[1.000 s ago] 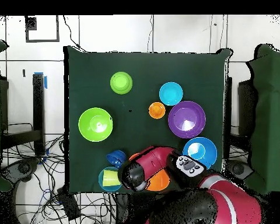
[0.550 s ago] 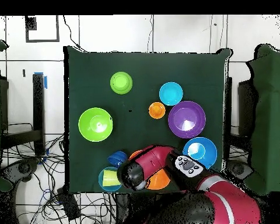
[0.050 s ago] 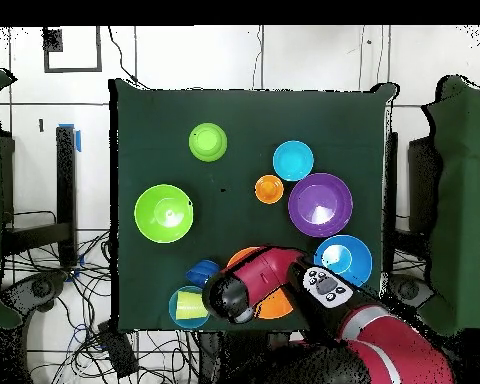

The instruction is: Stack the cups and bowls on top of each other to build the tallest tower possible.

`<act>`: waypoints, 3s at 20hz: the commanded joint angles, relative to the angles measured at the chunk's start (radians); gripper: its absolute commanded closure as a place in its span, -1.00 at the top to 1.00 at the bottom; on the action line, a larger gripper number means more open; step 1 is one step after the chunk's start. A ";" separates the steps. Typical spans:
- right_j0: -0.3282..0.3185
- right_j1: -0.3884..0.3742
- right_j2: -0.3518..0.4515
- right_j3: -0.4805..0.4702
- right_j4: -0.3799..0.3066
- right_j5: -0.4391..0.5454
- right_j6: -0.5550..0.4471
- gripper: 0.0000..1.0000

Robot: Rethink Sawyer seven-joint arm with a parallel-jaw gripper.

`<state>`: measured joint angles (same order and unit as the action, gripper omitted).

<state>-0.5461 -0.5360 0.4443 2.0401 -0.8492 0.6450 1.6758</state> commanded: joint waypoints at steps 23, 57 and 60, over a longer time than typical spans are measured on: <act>0.008 -0.052 0.083 -0.081 0.036 0.041 -0.099 -1.00; 0.047 -0.092 0.110 -0.049 0.109 0.028 -0.047 -1.00; 0.057 -0.085 0.104 -0.050 0.100 0.012 -0.033 -1.00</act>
<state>-0.5327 -0.6764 0.5009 2.0408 -0.7448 0.6601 1.6758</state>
